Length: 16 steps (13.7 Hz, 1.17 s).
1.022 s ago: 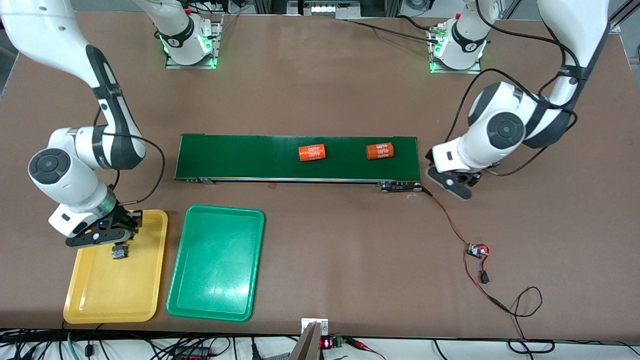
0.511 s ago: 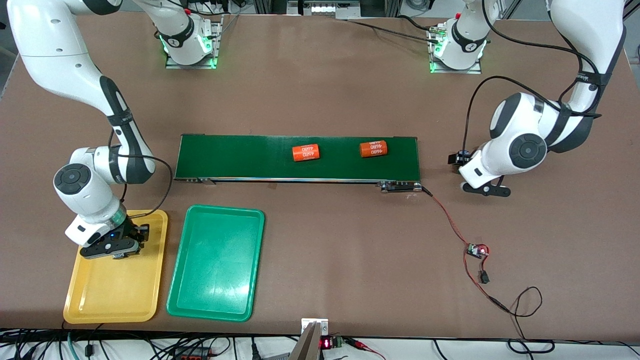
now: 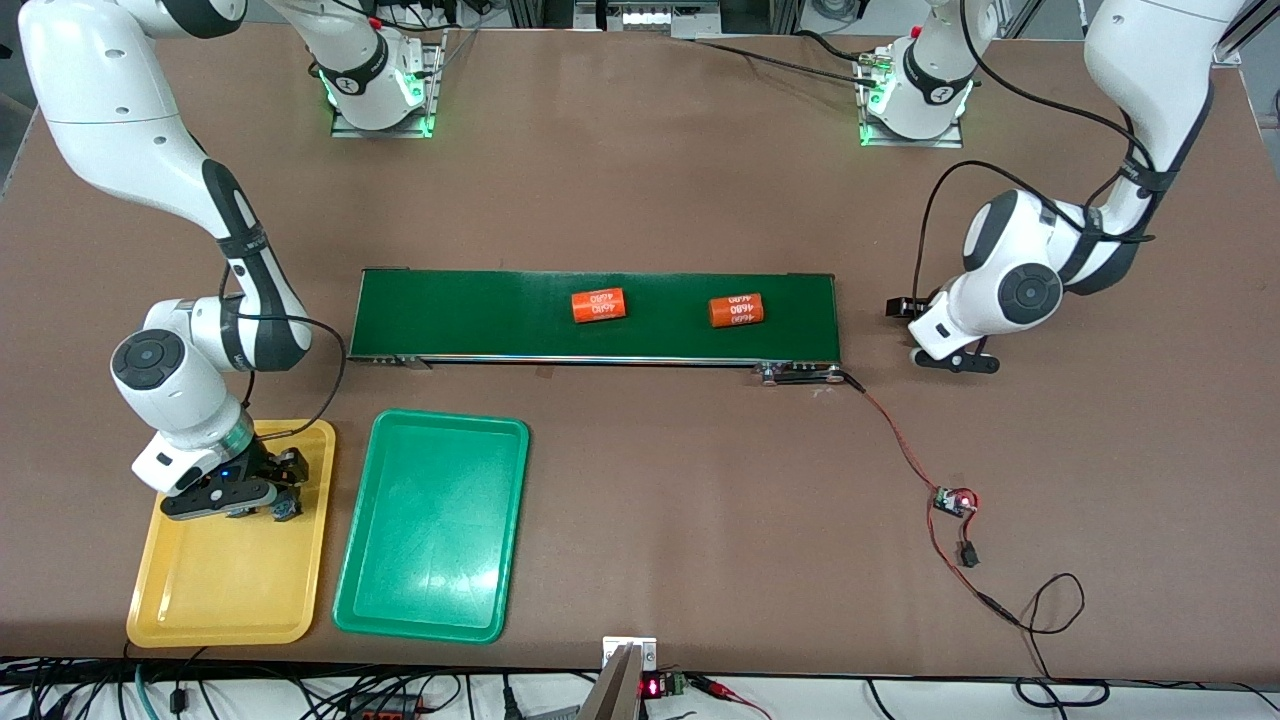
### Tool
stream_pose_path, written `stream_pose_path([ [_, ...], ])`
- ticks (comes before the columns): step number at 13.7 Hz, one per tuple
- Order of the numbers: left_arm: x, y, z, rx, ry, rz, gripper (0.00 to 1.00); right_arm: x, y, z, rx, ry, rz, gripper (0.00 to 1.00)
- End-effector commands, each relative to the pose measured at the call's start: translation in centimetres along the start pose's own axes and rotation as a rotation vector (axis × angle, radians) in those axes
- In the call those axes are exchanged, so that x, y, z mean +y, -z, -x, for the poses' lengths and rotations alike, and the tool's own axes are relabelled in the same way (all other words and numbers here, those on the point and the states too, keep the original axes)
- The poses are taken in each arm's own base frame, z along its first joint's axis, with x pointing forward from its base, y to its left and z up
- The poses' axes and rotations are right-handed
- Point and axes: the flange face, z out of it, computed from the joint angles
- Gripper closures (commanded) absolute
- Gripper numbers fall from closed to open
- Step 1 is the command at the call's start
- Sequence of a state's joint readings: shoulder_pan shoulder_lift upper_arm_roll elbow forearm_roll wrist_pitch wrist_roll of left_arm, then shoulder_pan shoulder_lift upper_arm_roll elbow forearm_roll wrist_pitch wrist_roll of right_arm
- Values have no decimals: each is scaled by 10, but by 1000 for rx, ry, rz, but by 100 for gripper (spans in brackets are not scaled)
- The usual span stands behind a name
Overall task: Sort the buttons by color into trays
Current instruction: 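Release the button in the yellow tray while the left gripper grasps a green button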
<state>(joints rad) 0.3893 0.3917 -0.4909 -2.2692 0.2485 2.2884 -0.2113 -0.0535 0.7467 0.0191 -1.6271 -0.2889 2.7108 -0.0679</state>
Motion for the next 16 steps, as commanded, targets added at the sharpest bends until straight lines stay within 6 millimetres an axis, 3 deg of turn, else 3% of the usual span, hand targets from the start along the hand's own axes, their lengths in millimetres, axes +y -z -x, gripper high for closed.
stream_pose_path([
  [1, -3, -3, 2, 19, -48, 8, 13, 4, 22, -9, 20, -6, 5, 1],
  [3, -4, -12, -2, 29, -56, 23, 59, 3, 52, -6, -54, -55, 8, 0],
  [6, -7, -5, -3, 40, -65, 17, 98, -19, 113, -8, -178, -117, 16, 0],
  [8, -8, 16, -4, 58, -48, -4, 100, -40, 157, -4, -223, -147, 13, 0],
  [9, -7, 43, -9, 69, -51, -26, 100, -53, 181, -2, -245, -175, 3, 0],
  [12, 26, 100, -21, 37, -85, -40, 96, -84, 241, 7, -296, -243, -86, 0],
  [15, 116, 125, -16, 67, 4, 62, 96, -101, 281, 42, -305, -245, -71, 0],
  [16, 137, 122, -16, 59, 20, 85, 92, -104, 291, 53, -299, -255, -64, 0],
])
